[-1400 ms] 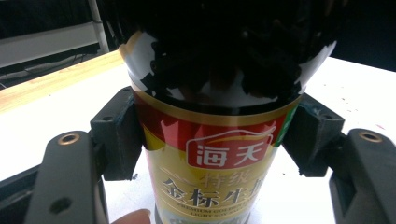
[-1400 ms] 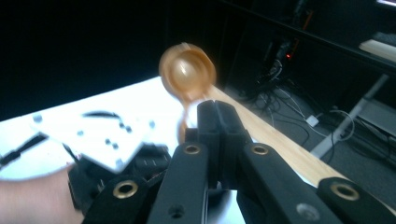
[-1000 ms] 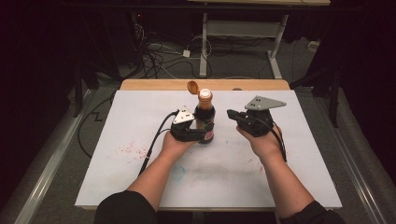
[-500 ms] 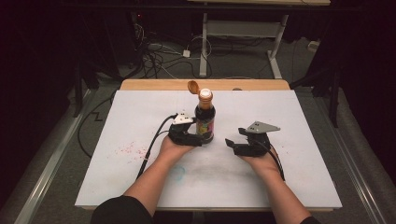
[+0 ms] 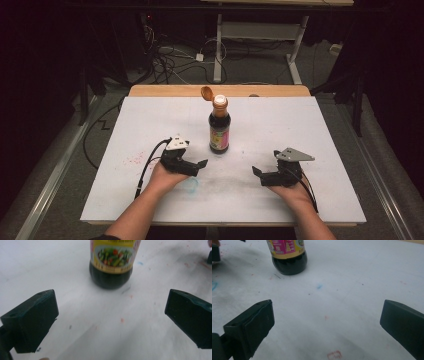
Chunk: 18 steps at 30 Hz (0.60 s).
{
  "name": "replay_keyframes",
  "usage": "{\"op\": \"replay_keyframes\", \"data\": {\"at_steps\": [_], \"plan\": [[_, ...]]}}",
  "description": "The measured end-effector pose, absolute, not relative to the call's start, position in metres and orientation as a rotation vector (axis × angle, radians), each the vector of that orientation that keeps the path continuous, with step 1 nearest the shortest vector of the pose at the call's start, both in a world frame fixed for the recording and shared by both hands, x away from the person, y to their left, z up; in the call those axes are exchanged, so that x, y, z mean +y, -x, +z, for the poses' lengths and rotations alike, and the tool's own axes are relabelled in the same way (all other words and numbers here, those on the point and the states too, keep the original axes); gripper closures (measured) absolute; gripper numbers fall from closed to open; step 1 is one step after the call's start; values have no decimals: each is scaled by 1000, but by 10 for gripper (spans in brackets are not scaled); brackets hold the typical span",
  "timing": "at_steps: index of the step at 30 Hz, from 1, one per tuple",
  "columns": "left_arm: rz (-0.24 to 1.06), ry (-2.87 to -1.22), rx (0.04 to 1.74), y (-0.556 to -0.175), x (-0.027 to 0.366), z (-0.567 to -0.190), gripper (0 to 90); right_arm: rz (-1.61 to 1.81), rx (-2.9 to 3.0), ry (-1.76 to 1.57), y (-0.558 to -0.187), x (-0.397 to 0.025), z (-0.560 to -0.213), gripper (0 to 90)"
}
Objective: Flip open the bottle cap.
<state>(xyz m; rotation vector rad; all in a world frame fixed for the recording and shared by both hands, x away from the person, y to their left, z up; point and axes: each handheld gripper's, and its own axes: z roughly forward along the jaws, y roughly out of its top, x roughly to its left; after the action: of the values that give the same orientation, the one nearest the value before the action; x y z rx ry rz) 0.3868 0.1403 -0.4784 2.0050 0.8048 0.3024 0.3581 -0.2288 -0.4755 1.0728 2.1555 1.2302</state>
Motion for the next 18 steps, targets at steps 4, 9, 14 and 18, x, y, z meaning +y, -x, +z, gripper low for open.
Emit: {"op": "replay_keyframes", "data": {"at_steps": [4, 9, 14, 18], "plan": [[316, -1984, 839, -369, 162, -482, 0, 1231, 2134, -1083, -347, -239, -478, 2], [366, -1957, 882, -348, 193, -485, 0, 1251, 2104, -1061, -333, -248, -478, 2], [400, -1952, 907, -329, 216, -486, 0, 1260, 2092, -1036, -324, -253, -477, 2], [445, -1960, 940, -327, 223, -490, 0, 1256, 2090, -1050, -325, -255, -479, 2]]}}
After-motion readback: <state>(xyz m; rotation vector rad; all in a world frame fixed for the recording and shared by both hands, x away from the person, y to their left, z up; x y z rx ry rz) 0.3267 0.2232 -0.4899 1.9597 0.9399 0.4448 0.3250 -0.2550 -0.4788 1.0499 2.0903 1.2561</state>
